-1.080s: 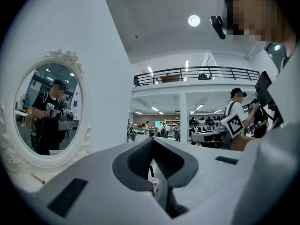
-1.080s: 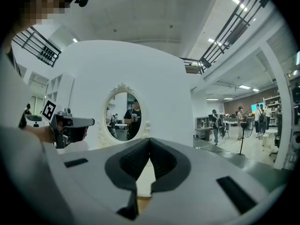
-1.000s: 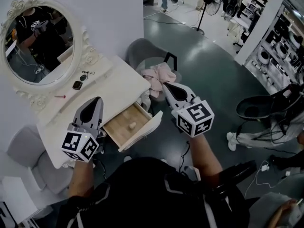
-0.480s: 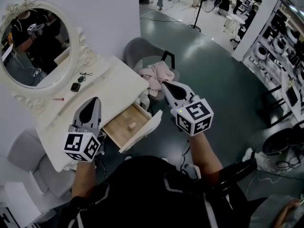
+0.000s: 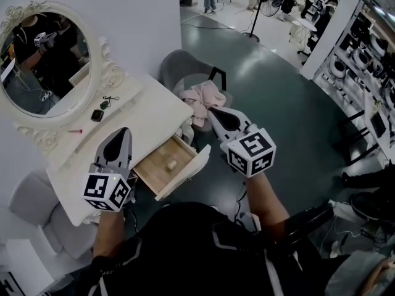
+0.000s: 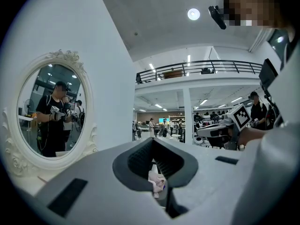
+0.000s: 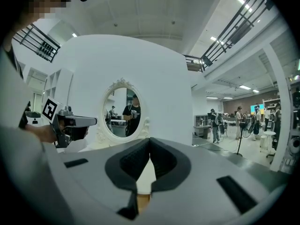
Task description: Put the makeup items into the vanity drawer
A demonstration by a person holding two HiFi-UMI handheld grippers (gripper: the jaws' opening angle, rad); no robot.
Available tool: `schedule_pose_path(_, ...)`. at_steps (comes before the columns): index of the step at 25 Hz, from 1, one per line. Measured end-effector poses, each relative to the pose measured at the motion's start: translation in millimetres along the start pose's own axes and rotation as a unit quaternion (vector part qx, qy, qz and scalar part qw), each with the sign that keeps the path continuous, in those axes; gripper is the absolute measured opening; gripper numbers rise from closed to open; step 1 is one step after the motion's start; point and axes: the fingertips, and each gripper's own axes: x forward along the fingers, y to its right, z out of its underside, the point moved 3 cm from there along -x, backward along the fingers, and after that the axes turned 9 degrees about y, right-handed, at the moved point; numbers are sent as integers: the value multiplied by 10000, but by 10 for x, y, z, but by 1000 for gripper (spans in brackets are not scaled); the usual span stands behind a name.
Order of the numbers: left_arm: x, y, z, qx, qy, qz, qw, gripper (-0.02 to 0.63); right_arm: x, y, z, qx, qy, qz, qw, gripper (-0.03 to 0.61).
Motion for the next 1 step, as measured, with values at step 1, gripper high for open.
schedule_pose_path(1, 5, -7, 8, -2, -9, 4, 10000, 3, 9, -2, -2, 14, 12, -4, 10000, 3)
